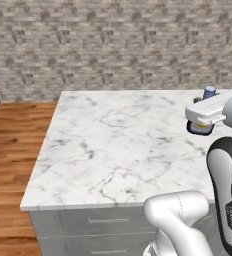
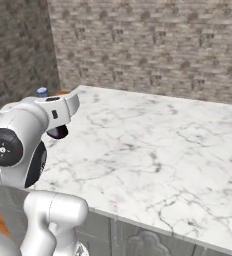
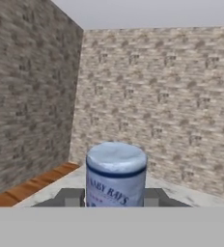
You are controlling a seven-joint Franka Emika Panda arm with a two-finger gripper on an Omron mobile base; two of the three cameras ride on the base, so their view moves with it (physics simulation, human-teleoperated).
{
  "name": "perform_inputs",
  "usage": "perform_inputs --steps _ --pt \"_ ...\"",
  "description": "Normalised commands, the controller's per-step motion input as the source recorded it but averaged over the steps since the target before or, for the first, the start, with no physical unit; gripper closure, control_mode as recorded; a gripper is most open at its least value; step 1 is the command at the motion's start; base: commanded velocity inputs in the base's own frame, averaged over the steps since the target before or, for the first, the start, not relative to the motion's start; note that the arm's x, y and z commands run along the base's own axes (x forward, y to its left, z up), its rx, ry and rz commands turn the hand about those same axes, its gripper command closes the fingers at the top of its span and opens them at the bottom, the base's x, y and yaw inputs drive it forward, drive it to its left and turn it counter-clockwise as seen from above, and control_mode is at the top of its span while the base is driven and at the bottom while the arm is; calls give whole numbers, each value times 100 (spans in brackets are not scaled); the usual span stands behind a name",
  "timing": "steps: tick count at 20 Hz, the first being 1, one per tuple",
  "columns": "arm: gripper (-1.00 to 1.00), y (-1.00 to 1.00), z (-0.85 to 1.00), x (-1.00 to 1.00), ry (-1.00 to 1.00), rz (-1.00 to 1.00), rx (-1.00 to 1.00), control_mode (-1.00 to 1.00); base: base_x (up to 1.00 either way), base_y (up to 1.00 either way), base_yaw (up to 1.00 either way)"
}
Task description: Move the shaker and condiment bottle from the cabinet to the dining counter.
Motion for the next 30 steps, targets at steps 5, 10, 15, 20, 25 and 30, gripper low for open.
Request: perform_inputs --steps 5,10,15,20,25,30 --pt "100 0 -2 19 5 0 0 -100 28 0 -1" --pt "100 0 -41 90 13 0 0 -100 0 0 0" --pt "100 -5 -50 94 6 5 0 -100 0 0 0" --pt "100 -25 -66 75 3 19 0 -100 0 0 0" --pt "100 -44 -74 39 0 27 0 -100 0 0 0" --pt "100 -12 -68 26 0 23 0 -100 0 0 0"
